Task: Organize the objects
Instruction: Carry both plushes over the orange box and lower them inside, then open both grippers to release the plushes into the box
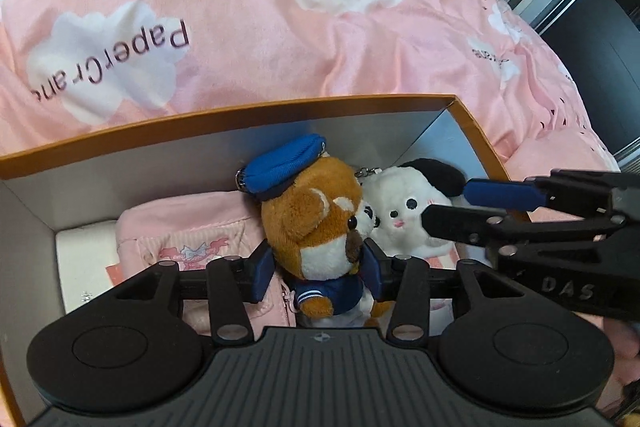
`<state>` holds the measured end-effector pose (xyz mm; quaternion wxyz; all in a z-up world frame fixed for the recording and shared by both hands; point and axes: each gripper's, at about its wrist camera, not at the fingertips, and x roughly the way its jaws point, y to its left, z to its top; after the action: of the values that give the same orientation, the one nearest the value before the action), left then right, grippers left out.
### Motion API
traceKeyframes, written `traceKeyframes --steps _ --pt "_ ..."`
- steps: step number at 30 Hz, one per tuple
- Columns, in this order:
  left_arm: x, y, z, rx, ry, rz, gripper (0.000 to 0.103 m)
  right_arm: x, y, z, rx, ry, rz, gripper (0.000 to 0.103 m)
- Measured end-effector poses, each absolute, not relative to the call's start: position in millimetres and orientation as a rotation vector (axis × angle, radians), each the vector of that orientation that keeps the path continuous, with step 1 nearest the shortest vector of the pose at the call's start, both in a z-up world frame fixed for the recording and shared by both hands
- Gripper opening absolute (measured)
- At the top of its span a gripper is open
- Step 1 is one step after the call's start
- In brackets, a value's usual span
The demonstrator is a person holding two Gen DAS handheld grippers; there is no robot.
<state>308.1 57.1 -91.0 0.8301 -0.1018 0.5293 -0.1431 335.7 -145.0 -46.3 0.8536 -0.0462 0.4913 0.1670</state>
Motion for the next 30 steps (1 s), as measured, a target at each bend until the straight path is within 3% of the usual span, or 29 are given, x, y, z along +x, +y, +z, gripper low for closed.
traceKeyframes --steps 6,8,10,13,19,30 --pt "283 63 -63 -0.213 0.965 -0.318 0.053 323 -149 -37 -0.208 0.956 0.389 0.044" --pt "281 66 -54 -0.229 0.913 -0.317 0.047 320 -150 -37 -0.238 0.939 0.398 0.039" --pt "284 63 -52 -0.194 0.895 -0.287 0.034 320 -151 -38 -0.248 0.929 0.429 0.029" --pt "297 55 -60 -0.162 0.935 -0.239 0.022 320 -149 -41 -0.275 0.922 0.456 0.023" --pt "306 58 -70 -0.204 0.957 -0.22 0.022 324 -136 -58 -0.393 0.941 0.471 0.015" --pt "297 57 -70 -0.185 0.94 -0.196 0.022 350 -130 -73 -0.358 0.927 0.424 0.015"
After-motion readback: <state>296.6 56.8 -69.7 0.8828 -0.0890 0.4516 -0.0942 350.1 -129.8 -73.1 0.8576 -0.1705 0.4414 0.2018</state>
